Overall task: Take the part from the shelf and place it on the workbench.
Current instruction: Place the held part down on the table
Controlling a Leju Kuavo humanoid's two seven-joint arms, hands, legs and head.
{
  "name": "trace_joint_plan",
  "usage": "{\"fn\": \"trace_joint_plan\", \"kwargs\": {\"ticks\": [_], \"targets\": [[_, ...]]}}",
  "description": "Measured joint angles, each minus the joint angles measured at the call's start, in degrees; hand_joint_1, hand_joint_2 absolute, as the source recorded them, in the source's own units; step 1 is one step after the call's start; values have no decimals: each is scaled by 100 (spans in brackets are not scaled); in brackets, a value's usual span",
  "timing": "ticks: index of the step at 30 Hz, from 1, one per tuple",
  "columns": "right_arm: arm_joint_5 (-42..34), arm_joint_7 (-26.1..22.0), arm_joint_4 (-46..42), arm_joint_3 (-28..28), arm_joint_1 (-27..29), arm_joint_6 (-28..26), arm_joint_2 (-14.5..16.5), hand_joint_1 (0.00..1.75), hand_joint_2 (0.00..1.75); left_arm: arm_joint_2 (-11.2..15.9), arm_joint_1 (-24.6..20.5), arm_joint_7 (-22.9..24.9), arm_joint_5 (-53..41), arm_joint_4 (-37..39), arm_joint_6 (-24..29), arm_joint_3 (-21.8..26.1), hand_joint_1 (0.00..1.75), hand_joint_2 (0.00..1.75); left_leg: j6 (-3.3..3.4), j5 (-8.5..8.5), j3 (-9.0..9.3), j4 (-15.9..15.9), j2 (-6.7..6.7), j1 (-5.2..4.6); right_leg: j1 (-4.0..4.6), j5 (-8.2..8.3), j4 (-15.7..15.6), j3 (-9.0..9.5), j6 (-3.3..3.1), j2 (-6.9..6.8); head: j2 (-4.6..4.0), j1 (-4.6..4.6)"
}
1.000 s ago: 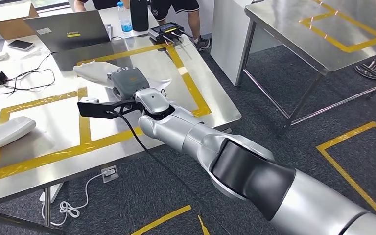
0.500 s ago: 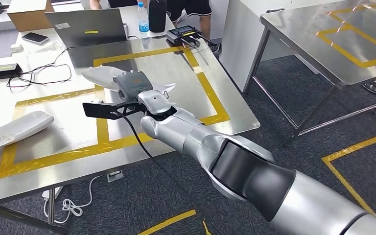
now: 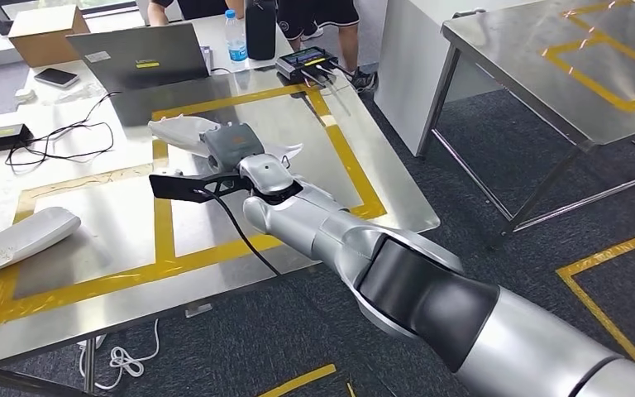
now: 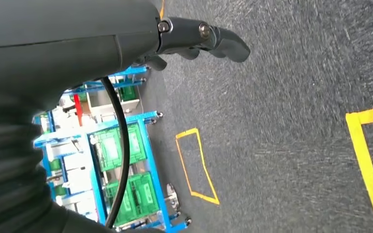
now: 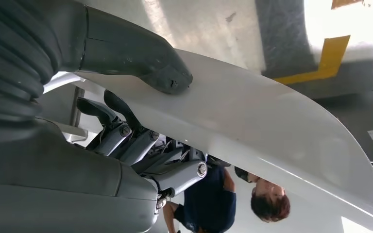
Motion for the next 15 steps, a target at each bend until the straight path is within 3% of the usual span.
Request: {"fn": "trace_joint_plan", "kwargs": {"ticks": [1, 3, 4, 6, 10, 11, 13, 14, 15], "targets": [[0, 0, 9, 0, 17, 1, -1, 175, 175, 1, 3, 0, -1, 2, 0, 0, 0, 175, -10, 170, 9, -127, 10, 9, -6, -37, 6, 42, 15, 1, 0, 0], [2, 0, 16, 0, 32, 2, -1, 175, 175, 4, 4, 4, -1, 4, 0, 0, 0, 175, -26, 641, 292, -849, 50, 27, -19, -130, 34, 131, 66, 2, 0, 1], [6, 0, 20, -1, 28, 4, -1, 175, 175, 5, 0, 8, -2, 6, 0, 0, 0, 175, -18, 774, 451, -1203, 67, 20, -13, -176, 61, 151, 101, 5, 0, -19], [15, -2, 27, -2, 30, 14, -2, 175, 175, 0, -7, 21, -6, 9, 0, 0, 0, 175, 53, 789, 597, -1502, 82, 6, 14, -231, 81, 153, 167, 7, 0, -34], [22, -3, 35, -6, 43, 33, -4, 175, 175, -4, -2, 34, -18, 8, 0, 0, 0, 175, 248, 694, 659, -1518, 47, -1, 5, -369, 218, 120, 284, -3, 0, 12], [25, -3, 36, -9, 39, 35, -4, 175, 175, -5, -5, 29, -20, 7, 0, 0, 0, 175, 286, 675, 689, -1525, 44, 3, 0, -478, 461, -1, 306, -1, 0, 27], [31, -3, 41, -11, 52, 44, -5, 175, 175, -5, -10, 20, -22, 7, 0, 0, 0, 175, 338, 626, 731, -1526, 40, -9, -3, -738, 1259, -473, 324, 0, 0, 43], [33, -3, 47, -11, 72, 50, -6, 175, 175, -5, -10, 17, -25, 7, 0, 0, 0, 175, 351, 601, 752, -1524, 34, -18, -2, -800, 1610, -719, 324, 0, 0, 45], [34, -2, 54, -11, 96, 56, -8, 175, 175, -5, -8, 16, -28, 7, 0, 0, 0, 175, 357, 573, 780, -1522, 24, -27, -1, -756, 1778, -884, 316, 0, 0, 46]]}}
